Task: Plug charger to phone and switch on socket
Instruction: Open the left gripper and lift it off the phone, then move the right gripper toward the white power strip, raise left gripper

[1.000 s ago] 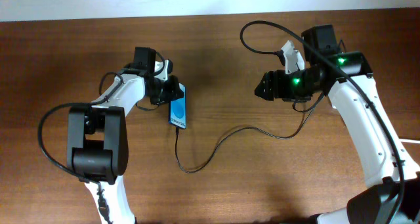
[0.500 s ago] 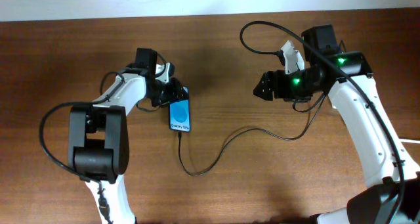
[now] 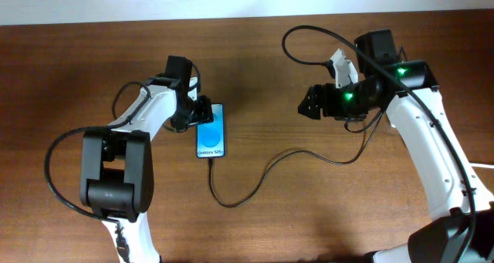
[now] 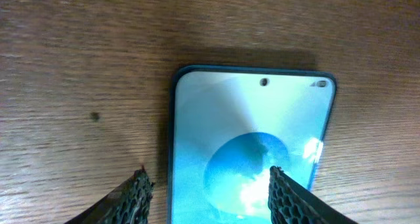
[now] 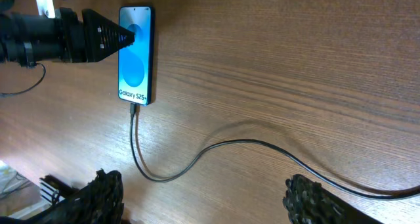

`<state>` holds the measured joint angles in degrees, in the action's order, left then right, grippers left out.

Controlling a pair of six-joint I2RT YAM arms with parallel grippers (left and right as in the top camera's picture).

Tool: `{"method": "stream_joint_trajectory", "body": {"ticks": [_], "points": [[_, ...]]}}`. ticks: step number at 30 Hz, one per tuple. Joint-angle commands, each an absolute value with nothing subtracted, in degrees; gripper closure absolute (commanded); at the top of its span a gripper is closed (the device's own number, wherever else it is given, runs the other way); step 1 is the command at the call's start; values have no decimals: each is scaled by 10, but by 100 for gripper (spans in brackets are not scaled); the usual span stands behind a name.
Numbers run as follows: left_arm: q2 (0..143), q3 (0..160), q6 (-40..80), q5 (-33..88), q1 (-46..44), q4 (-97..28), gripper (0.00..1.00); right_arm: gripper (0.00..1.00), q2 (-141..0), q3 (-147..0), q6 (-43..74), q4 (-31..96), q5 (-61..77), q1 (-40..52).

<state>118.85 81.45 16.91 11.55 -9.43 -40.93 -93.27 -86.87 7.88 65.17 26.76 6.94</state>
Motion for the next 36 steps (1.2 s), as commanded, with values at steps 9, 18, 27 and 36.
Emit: {"method": "stream_joint_trajectory", "body": {"ticks": [9,18,27,36], "points": [[993,967,155,10,-43,-580,18,17,-868,-947,62,674,222,71],[861,967,155,-45,-29,-593,0,1,-714,-965,47,728,112,71],[862,967,155,-45,-29,-593,0,2,-657,-964,47,757,53,71],[862,967,155,-45,-29,-593,0,2,-702,-964,47,752,56,71]]}}
